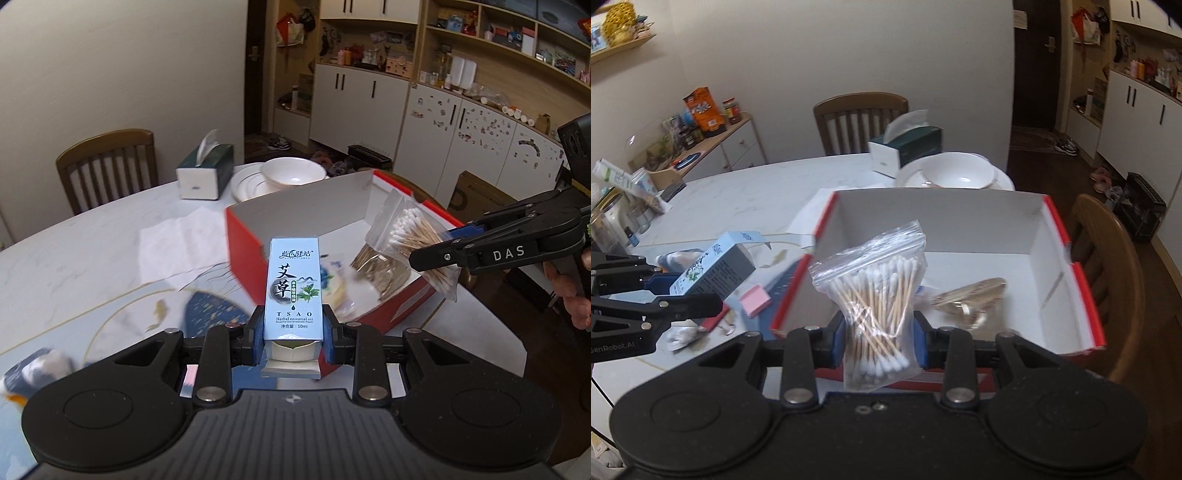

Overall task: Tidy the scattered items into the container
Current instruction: 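Lift and carry the TSAO box and cotton swab bag over the red box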

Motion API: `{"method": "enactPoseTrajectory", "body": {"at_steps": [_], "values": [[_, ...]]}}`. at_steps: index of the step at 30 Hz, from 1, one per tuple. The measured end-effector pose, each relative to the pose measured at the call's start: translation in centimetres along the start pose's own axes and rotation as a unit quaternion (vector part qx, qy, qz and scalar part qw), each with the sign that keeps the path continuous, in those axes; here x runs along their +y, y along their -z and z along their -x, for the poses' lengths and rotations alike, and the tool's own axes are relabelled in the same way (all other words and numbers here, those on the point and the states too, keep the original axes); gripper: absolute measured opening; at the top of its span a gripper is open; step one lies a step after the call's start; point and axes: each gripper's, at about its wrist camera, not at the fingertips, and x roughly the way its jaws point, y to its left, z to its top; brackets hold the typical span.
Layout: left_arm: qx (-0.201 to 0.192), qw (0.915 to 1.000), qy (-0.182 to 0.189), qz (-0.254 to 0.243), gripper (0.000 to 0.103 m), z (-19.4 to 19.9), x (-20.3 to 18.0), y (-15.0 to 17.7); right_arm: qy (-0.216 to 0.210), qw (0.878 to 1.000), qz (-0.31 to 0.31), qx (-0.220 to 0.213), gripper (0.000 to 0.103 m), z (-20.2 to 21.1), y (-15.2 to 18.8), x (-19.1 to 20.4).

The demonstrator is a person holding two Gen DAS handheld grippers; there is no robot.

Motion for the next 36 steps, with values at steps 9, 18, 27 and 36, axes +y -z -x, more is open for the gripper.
{"method": "enactPoseTrajectory", "body": {"at_steps": [9,18,27,36], "values": [[0.006,0.9995,0.005,-0.03,0.028,-3.7,-3.1,-2.4,0.021,1.0,-0.008,-0.01,0.034,-0.2,-1.0,-4.6],[0.026,0.9989,0.005,-0.04,0.028,-7.8,-4.7,-4.3,0.03,0.999,-0.026,0.003,0.034,-2.3,-2.1,-8.0],[0.045,0.9961,-0.018,-0.074,0.028,-11.9,-5.6,-6.1,0.037,0.998,-0.025,0.032,0.034,-5.5,-3.0,-9.6],[0.079,0.9927,-0.032,-0.086,0.028,-16.3,-5.6,-7.4,0.04,0.997,-0.018,0.07,0.034,-9.3,-4.3,-10.0]]}}
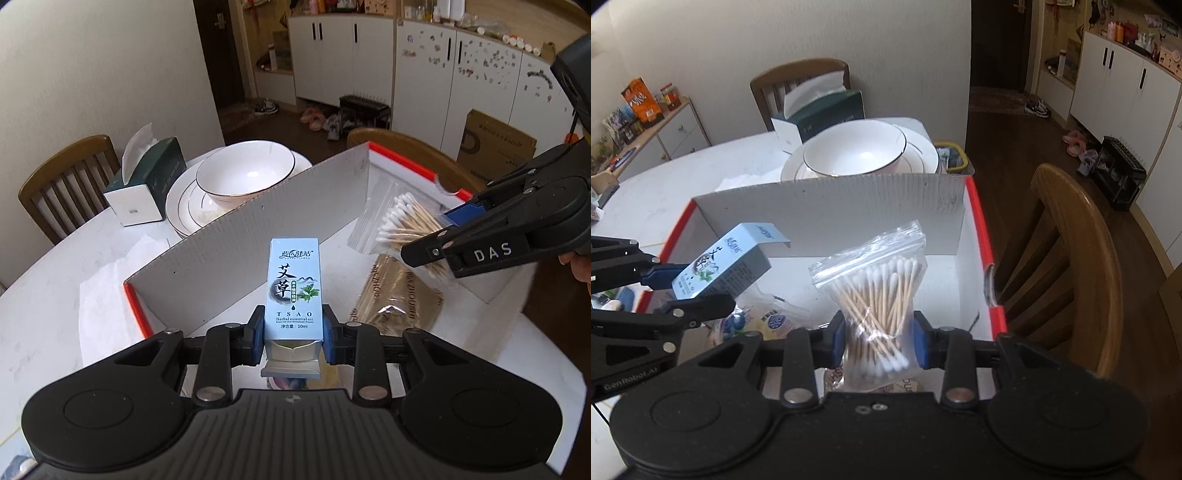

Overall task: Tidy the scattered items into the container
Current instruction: 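Lift and carry the TSAO box and cotton swab bag over the red box, then lower both items into the box and open both tools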

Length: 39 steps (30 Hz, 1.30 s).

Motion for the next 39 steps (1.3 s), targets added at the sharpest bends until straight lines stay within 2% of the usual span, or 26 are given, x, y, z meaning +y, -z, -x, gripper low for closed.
{"method": "enactPoseTrajectory", "body": {"at_steps": [12,19,27,37,39], "values": [[0.044,0.9986,-0.023,-0.02,0.028,-3.9,0.3,-1.0,0.009,0.999,0.031,0.031,0.034,-3.3,-1.6,0.7],[0.075,0.9971,-0.013,-0.002,0.028,-5.6,1.0,-1.4,0.008,0.998,0.04,0.048,0.034,-4.4,-1.9,0.8],[0.098,0.9951,0.001,-0.009,0.028,-6.7,0.8,-2.2,0.01,0.997,0.05,0.06,0.035,-5.1,-1.9,0.9],[0.107,0.9942,0.001,-0.015,0.028,-7.4,0.3,-2.7,0.0,0.997,0.043,0.066,0.041,-5.5,-1.9,0.3],[0.11,0.9938,0.002,-0.013,0.028,-7.5,0.3,-2.7,0.001,0.997,0.045,0.067,0.045,-5.5,-1.8,0.3]]}}
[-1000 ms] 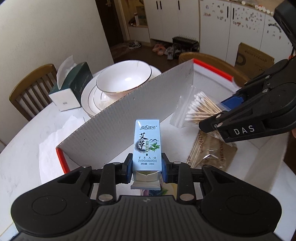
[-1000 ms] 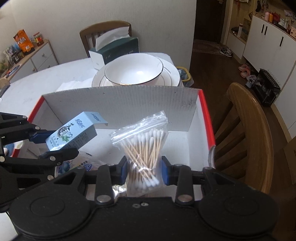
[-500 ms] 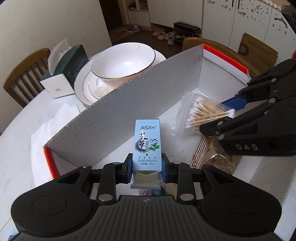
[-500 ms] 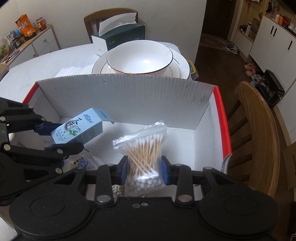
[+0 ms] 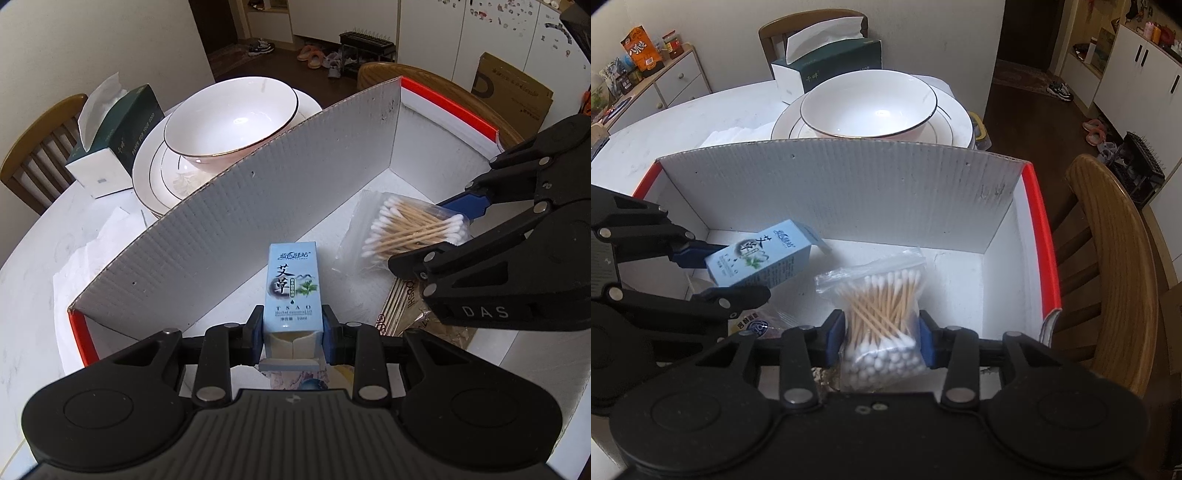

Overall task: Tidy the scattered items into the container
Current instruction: 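Lower both items into the box and open both tools, then withdraw both tools from the box toward the remaining table items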

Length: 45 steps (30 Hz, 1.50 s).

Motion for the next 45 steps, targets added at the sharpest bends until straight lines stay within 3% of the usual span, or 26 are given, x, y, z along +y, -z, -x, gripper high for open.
{"method": "enactPoseTrajectory", "body": {"at_steps": [5,7,8,9,18,34,38,45], "values": [[-0.002,1.0,-0.002,-0.002,0.031,0.1,0.1,0.2,0.006,1.0,0.006,0.001,0.049,0.2,0.0,0.2],[-0.009,1.0,-0.002,-0.002,0.042,0.4,0.2,0.3,0.005,1.0,0.008,-0.001,0.051,0.4,0.0,0.3],[-0.014,0.9999,-0.002,-0.001,0.052,0.6,0.2,0.5,0.006,1.0,0.009,-0.002,0.051,0.6,0.0,0.4],[-0.019,0.9998,-0.006,-0.001,0.054,0.8,0.3,0.6,0.006,1.0,0.011,-0.003,0.052,0.7,0.1,0.4],[-0.043,0.9989,0.007,0.016,0.054,2.6,0.8,1.6,0.002,1.0,0.021,-0.016,0.063,2.4,0.7,0.7],[-0.097,0.9934,0.034,0.05,0.054,7.4,2.1,3.7,-0.021,0.998,0.009,-0.055,0.07,6.5,1.7,1.2],[-0.113,0.9915,0.037,0.053,0.061,8.6,2.3,4.2,-0.027,0.998,0.004,-0.062,0.073,7.3,1.9,1.8],[-0.135,0.9875,0.044,0.068,0.061,10.6,3.3,5.6,-0.031,0.996,0.006,-0.088,0.083,9.0,2.4,3.4]]}}
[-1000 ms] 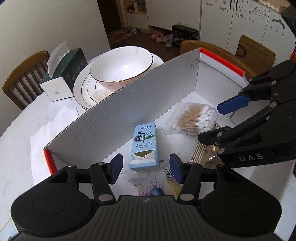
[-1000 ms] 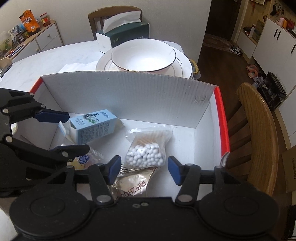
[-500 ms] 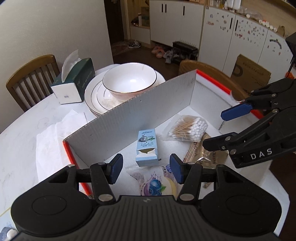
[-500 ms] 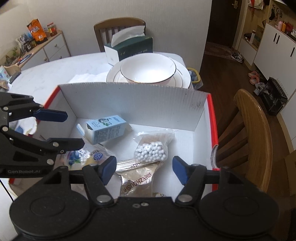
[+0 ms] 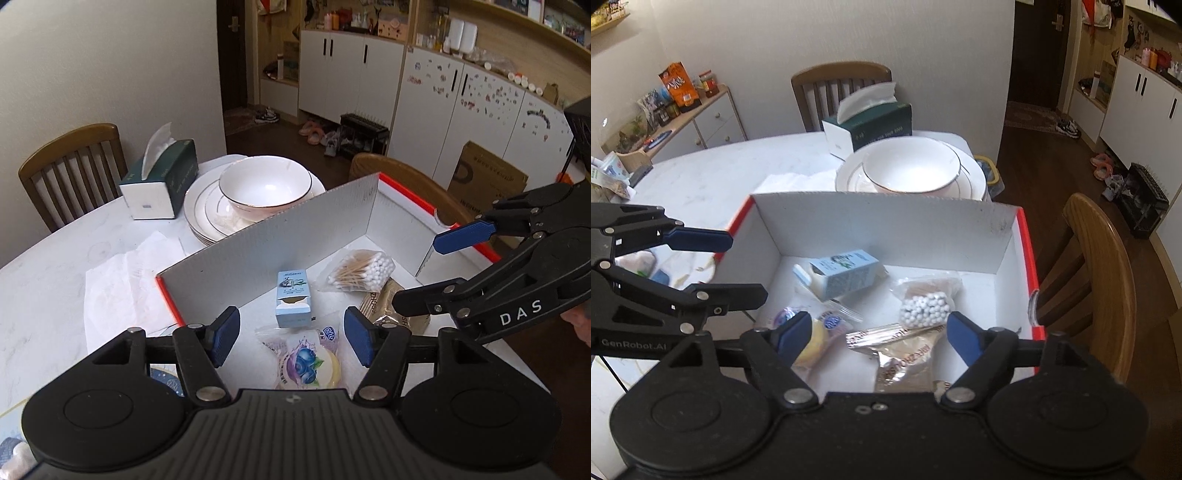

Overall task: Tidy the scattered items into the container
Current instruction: 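Withdraw both tools from the box toward the remaining table items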

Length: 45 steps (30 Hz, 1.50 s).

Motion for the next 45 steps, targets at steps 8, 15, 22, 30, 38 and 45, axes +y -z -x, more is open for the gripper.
{"method": "enactPoseTrajectory", "body": {"at_steps": [8,15,22,30,38,45], "values": [[-0.024,0.9995,0.006,0.019,0.069,3.0,2.0,1.5,0.005,1.0,0.006,-0.022,0.09,1.2,0.0,3.2],[-0.032,0.9988,0.001,0.036,0.075,5.3,4.4,3.0,-0.001,0.999,-0.001,-0.037,0.091,1.9,0.0,6.3],[-0.036,0.9978,-0.009,0.055,0.08,7.5,7.4,4.9,-0.005,0.999,0.0,-0.051,0.092,1.9,0.0,10.2],[-0.039,0.9963,-0.024,0.073,0.081,9.8,11.0,7.4,-0.017,0.998,0.003,-0.06,0.092,1.0,0.1,14.7],[-0.042,0.9941,-0.032,0.095,0.086,11.7,14.6,10.1,-0.027,0.998,0.013,-0.059,0.092,0.0,0.5,19.2],[-0.039,0.992,-0.046,0.111,0.099,13.1,18.0,13.5,-0.032,0.998,0.025,-0.049,0.092,-1.5,1.2,22.7]]}}
